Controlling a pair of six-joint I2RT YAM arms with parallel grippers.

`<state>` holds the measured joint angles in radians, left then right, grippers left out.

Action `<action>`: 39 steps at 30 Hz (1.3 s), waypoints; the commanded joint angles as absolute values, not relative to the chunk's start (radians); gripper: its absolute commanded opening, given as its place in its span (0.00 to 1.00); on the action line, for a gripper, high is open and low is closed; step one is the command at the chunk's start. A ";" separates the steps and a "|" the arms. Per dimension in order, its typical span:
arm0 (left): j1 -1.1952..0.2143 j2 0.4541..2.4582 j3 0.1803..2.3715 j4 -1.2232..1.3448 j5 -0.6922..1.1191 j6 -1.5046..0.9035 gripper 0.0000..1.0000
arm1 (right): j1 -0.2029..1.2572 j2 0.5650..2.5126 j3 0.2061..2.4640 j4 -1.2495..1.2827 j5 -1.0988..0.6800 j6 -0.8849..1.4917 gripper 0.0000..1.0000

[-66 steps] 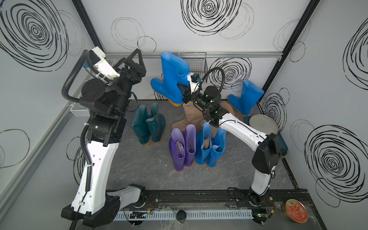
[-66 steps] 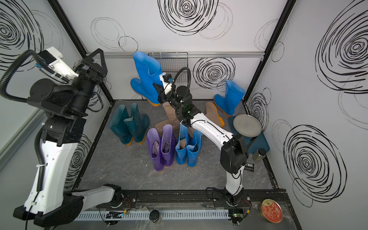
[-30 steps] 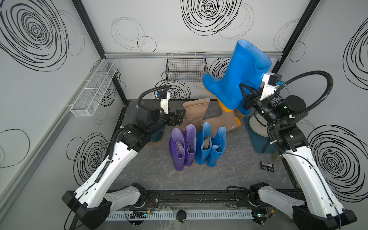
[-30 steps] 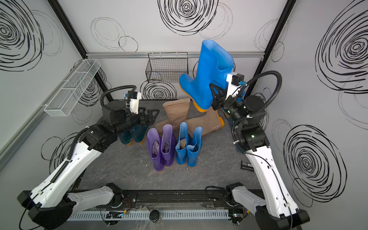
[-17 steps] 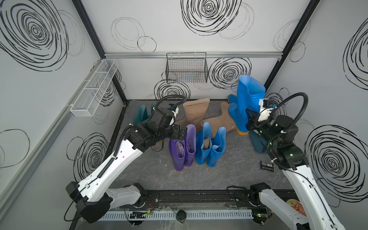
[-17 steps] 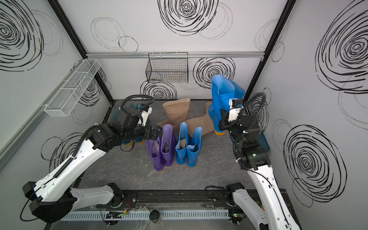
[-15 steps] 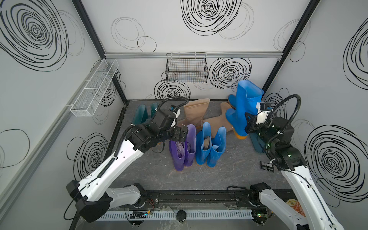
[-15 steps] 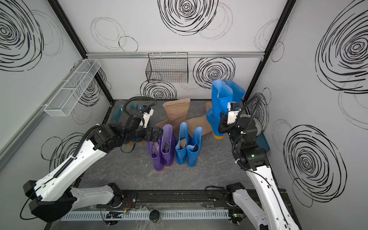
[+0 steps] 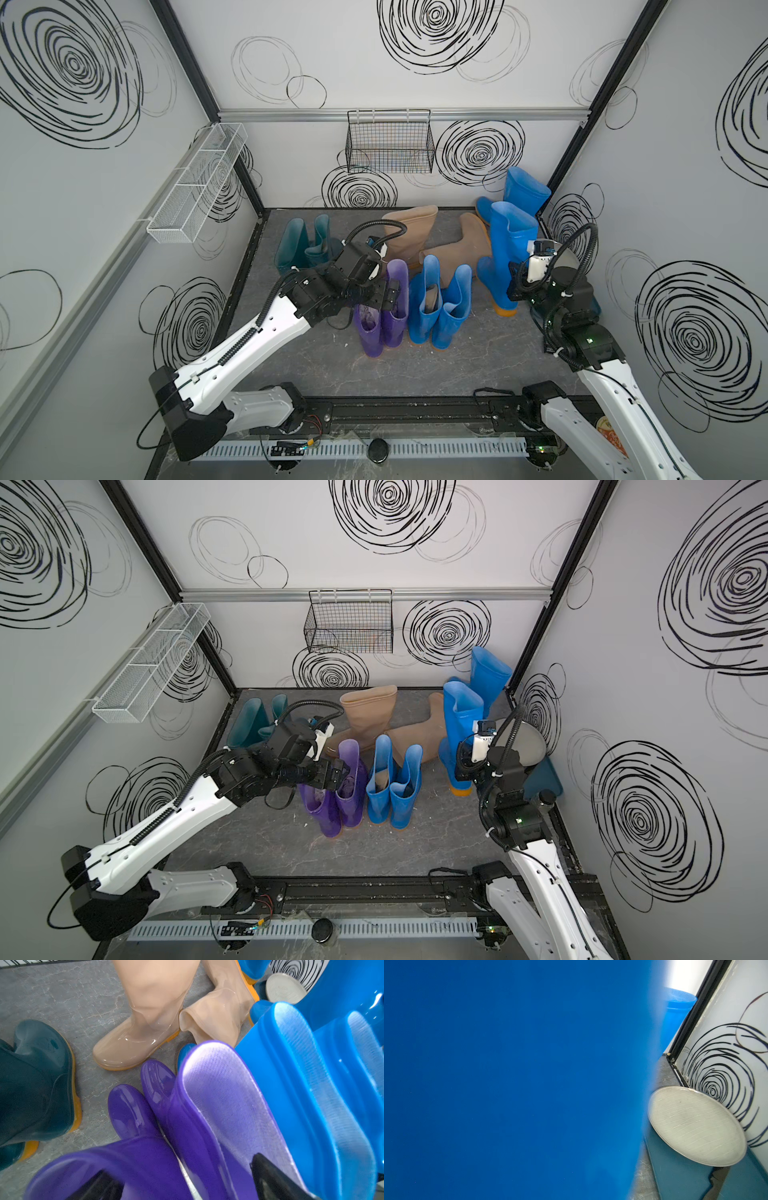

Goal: Match and arrange rain boots in pairs
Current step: Place the rain boot at the center of the board.

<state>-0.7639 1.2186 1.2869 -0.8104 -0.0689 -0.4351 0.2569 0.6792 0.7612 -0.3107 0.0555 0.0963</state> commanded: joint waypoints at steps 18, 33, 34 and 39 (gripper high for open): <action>-0.706 1.140 1.234 -0.770 -0.136 -0.444 0.05 | 0.300 0.524 0.448 -0.037 0.164 0.187 0.00; -0.697 1.093 1.266 -0.803 -0.193 -0.454 0.00 | 0.518 0.350 0.274 -0.008 0.488 0.203 0.08; -0.699 1.092 1.259 -0.796 -0.187 -0.455 0.00 | 0.517 0.339 0.278 -0.027 0.481 0.204 0.15; -0.713 1.103 1.242 -0.756 -0.163 -0.455 0.00 | 0.518 0.305 0.311 -0.091 0.478 0.242 0.66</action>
